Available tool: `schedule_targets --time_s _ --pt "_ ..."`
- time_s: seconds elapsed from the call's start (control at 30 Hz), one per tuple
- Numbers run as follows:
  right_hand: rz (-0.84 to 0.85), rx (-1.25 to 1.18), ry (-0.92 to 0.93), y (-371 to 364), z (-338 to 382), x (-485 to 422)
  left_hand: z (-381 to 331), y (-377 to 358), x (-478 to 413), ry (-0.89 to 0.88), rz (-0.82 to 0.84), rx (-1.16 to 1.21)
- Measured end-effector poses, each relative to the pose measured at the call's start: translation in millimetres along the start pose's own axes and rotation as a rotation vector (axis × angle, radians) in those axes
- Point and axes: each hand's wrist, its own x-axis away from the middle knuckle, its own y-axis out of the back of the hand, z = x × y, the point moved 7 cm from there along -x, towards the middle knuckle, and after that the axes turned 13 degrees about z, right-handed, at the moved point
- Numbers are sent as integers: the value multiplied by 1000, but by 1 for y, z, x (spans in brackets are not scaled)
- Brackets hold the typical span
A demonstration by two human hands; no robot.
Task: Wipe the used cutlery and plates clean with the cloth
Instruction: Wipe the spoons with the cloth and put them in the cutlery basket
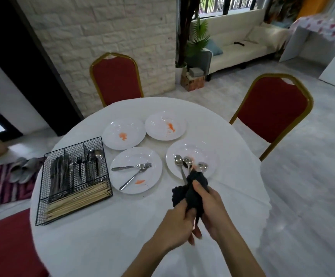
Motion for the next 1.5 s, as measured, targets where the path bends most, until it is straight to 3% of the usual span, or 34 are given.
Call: schedule_targets --time_s 0.1,0.23,0.37,0.6,0.73,0.83,1.07,1.23,1.37,1.5 --pt "-26 60 31 8 16 3 18 30 3 67 -95 -44" --pt "163 246 -86 -23 14 17 16 70 3 -51 -374 65" --pt "284 253 -136 -53 -2 22 12 76 -1 -105 -434 5" --pt "380 283 -220 -50 -18 30 47 94 6 -53 -438 153" --pt "420 331 -252 -52 -25 33 67 119 19 -27 -585 354" --pt "429 354 -270 -58 -30 30 76 127 27 -25 -714 358" --pt "388 391 -193 -88 -29 8 85 107 19 -8 -601 274" --pt "416 394 -224 -92 -37 4 102 163 39 -15 -737 384" --pt "406 421 -233 -108 -43 -9 114 163 45 -19 -855 488" --pt "382 495 -223 -126 -53 -28 124 137 26 27 -596 577"
